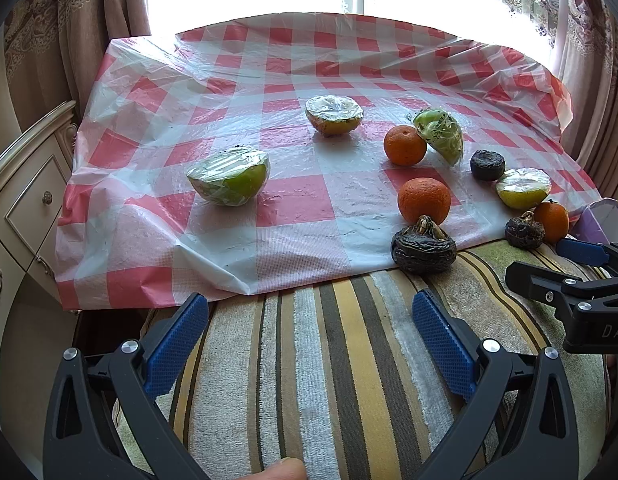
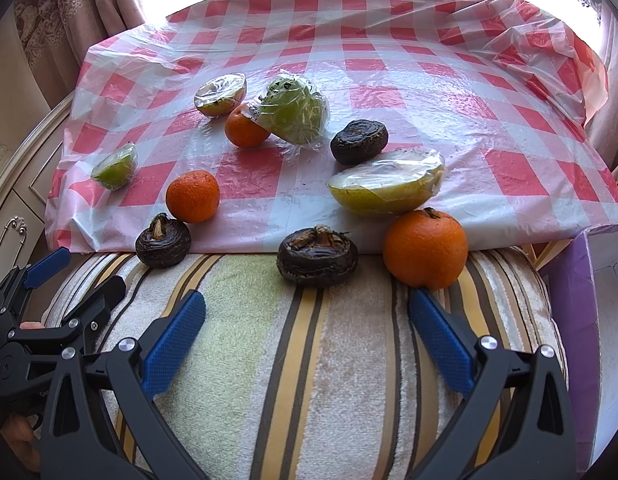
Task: Organize fruits
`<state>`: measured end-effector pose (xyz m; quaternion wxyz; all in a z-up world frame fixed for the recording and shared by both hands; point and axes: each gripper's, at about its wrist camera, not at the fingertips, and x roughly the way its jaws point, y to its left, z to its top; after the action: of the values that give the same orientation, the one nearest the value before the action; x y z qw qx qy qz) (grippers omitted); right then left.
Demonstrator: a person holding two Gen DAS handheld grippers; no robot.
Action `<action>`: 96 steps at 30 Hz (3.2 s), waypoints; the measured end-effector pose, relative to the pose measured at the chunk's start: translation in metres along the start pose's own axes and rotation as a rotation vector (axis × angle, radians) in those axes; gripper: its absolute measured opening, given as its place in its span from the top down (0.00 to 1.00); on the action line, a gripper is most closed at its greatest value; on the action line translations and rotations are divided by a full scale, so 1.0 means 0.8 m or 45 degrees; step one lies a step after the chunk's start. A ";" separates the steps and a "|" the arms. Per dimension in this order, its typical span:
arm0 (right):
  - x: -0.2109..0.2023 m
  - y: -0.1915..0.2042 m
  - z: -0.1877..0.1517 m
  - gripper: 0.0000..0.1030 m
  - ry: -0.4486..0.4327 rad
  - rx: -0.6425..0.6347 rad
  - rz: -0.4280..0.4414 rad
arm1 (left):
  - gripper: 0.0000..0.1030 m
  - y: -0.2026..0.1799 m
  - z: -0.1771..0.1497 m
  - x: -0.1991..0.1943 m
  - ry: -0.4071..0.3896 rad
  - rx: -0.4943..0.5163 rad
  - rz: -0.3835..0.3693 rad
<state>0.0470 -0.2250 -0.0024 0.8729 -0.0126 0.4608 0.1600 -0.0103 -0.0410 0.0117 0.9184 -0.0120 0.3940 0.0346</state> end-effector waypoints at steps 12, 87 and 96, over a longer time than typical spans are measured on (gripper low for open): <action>0.000 0.000 0.000 0.01 0.000 0.000 0.000 | 0.04 0.000 0.000 0.000 0.000 0.000 0.000; -0.047 -0.022 0.015 0.01 -0.234 -0.027 -0.173 | 0.04 -0.017 0.023 -0.027 -0.026 -0.031 0.018; -0.036 -0.023 0.010 0.01 -0.223 -0.021 -0.189 | 0.04 -0.027 0.015 -0.019 -0.031 -0.001 0.109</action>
<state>0.0439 -0.2485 0.0234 0.9191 -0.0398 0.3792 0.0992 -0.0109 -0.0625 0.0306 0.9208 0.0049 0.3829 0.0742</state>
